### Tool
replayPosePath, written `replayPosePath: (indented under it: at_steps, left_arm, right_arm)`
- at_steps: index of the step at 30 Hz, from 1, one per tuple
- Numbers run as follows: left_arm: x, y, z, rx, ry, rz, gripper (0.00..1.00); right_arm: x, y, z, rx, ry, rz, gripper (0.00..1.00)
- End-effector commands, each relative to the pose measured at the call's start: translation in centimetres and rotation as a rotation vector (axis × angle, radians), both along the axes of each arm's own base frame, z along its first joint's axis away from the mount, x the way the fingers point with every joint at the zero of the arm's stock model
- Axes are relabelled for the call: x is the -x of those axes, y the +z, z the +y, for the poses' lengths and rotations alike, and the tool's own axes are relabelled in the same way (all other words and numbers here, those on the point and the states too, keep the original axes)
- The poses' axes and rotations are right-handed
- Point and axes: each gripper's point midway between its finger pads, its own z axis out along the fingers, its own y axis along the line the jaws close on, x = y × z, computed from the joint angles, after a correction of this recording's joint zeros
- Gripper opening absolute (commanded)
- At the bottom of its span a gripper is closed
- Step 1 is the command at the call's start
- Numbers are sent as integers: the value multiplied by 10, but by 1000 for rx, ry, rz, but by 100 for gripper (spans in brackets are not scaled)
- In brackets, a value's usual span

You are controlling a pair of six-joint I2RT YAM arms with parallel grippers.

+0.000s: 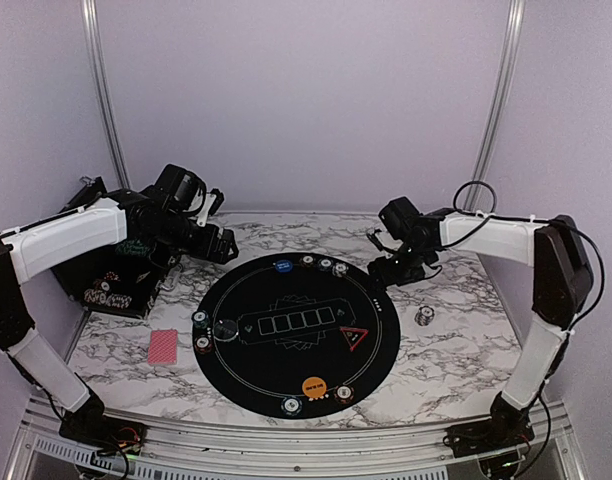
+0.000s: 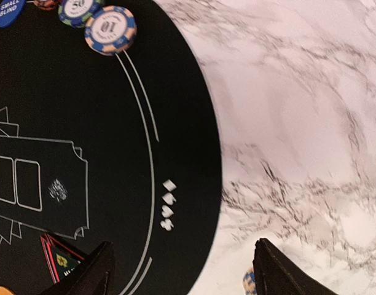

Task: Distribute texas hold em gaming equipment
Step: Pick up the pile of poker chips from the pile of poker chips.

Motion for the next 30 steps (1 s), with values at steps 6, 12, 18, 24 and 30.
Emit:
replayPosePath:
  at_steps: [6,12,18,24,30]
  left_arm:
    - [0,-2,0,10,-8,4,99]
    - [0,-2,-1,12,-9,4,99]
    - [0,-2,-1,12,-10,5,99]
    - [0,-3,-2,12,-11,8,99]
    - [0,-4,-1,10,-10,9,99]
  right_arm:
    - [31,19,-70,10,-201,-16,74]
    - [51,10,-91,46,-243,13,74]
    - [59,-2,-106,97,-269,28,74]
    - [61,-14,-108,98,-272,43,72]
    - [61,-25,-107,102,-267,63,66]
